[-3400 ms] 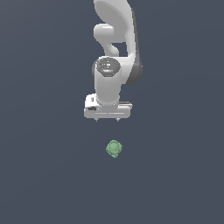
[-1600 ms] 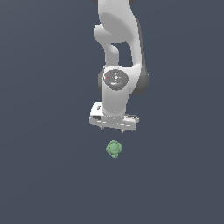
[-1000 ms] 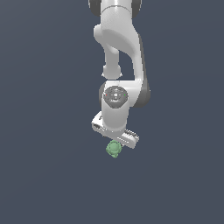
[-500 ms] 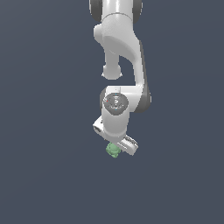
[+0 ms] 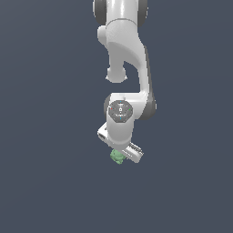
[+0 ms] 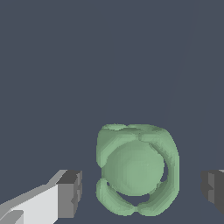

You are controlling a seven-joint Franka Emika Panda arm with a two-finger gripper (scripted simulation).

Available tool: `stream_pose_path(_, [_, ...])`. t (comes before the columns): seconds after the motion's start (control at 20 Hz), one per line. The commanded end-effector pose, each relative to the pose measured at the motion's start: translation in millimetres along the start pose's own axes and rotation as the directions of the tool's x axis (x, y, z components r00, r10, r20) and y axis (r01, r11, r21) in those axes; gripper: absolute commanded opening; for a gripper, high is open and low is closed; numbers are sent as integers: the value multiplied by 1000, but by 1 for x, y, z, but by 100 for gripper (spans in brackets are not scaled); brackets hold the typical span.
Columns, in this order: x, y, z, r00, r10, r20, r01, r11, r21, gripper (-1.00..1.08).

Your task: Pick up the object and move it to a goal position.

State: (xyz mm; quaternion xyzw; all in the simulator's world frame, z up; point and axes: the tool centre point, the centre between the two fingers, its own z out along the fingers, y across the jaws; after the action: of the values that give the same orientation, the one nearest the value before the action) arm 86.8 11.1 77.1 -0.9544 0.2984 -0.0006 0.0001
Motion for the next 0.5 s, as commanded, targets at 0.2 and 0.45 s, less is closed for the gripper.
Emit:
stream_pose_path(0.2, [-1, 1, 33, 1000, 3, 1, -3, 1000, -1, 100])
stream_pose_path(0.45, [0, 0, 38, 1000, 4, 1, -4, 1000, -1, 100])
